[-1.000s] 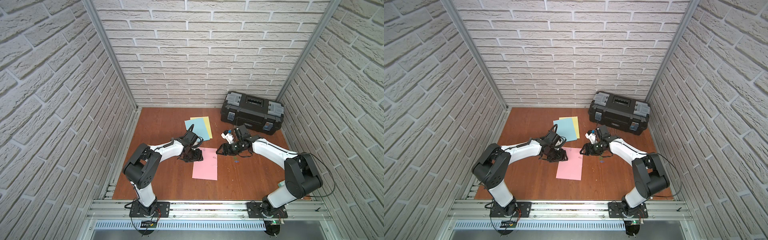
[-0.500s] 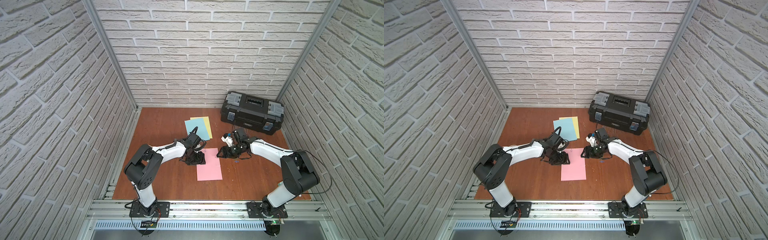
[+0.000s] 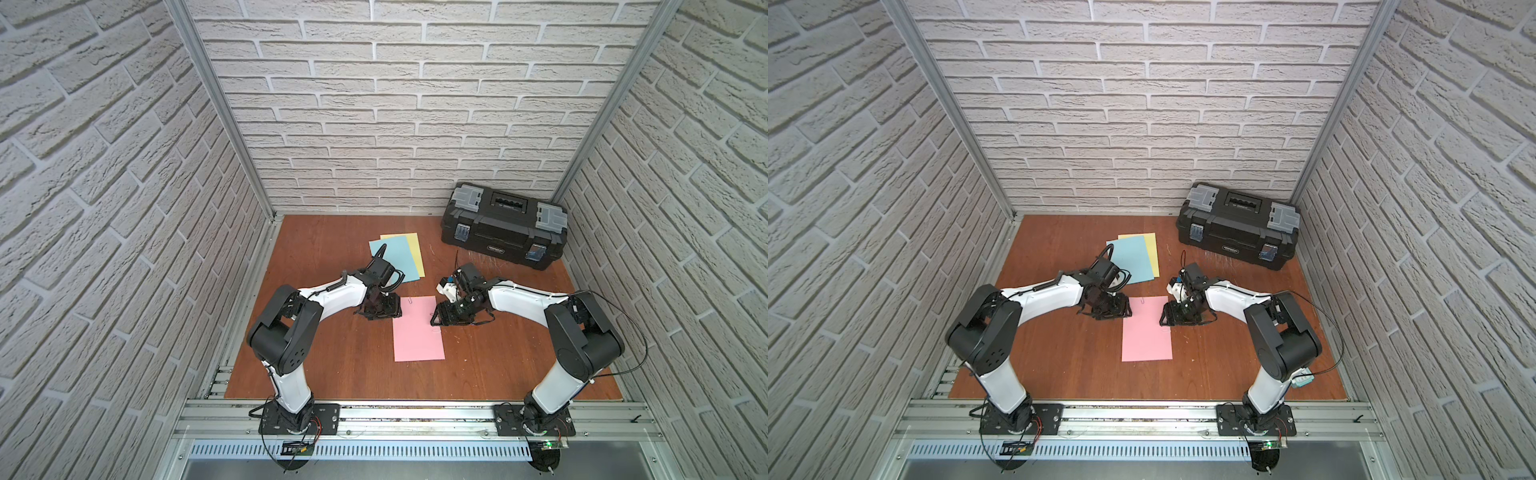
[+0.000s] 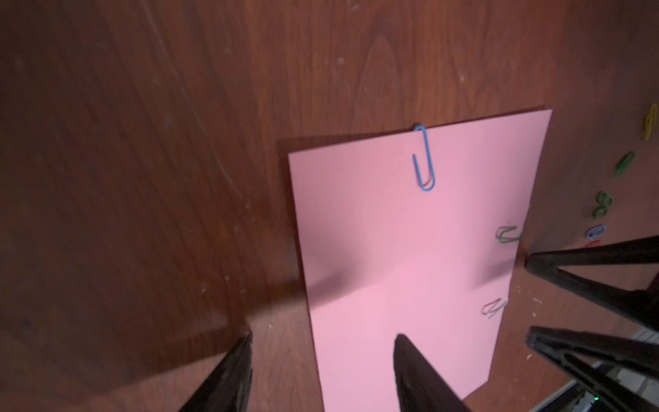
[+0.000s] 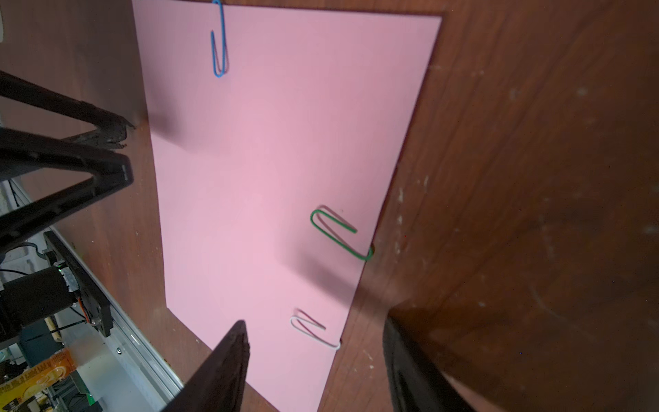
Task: Unclip the paperclips from the documents
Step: Pick up the document from the center of the board.
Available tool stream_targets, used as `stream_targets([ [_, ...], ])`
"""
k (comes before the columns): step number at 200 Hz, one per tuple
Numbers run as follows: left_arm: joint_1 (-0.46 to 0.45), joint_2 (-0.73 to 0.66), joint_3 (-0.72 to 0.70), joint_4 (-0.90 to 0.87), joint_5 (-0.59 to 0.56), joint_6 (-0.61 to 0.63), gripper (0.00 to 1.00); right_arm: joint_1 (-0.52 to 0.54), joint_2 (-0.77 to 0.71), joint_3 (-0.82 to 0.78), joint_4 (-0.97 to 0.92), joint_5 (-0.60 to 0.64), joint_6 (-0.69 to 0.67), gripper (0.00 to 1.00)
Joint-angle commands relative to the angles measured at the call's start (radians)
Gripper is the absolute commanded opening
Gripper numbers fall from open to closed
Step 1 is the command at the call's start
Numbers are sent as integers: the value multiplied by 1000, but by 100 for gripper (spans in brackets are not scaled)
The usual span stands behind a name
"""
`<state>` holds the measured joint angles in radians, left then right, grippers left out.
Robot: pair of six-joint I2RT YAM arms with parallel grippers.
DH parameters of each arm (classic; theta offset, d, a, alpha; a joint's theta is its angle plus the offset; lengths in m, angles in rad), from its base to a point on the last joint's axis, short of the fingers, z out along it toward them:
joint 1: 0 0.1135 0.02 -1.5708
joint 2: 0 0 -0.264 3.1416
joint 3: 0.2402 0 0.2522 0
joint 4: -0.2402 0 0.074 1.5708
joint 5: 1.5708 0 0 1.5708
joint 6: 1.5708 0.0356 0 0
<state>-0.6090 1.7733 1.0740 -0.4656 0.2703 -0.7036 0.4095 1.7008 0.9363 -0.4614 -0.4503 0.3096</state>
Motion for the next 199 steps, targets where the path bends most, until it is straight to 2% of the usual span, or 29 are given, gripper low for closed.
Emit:
stream_targets([
  [1, -3, 33, 20, 16, -8, 14, 62, 20, 5, 3, -16, 41, 15, 62],
  [199, -69, 85, 55, -35, 50, 6, 59, 66, 70, 29, -13, 52, 42, 63],
])
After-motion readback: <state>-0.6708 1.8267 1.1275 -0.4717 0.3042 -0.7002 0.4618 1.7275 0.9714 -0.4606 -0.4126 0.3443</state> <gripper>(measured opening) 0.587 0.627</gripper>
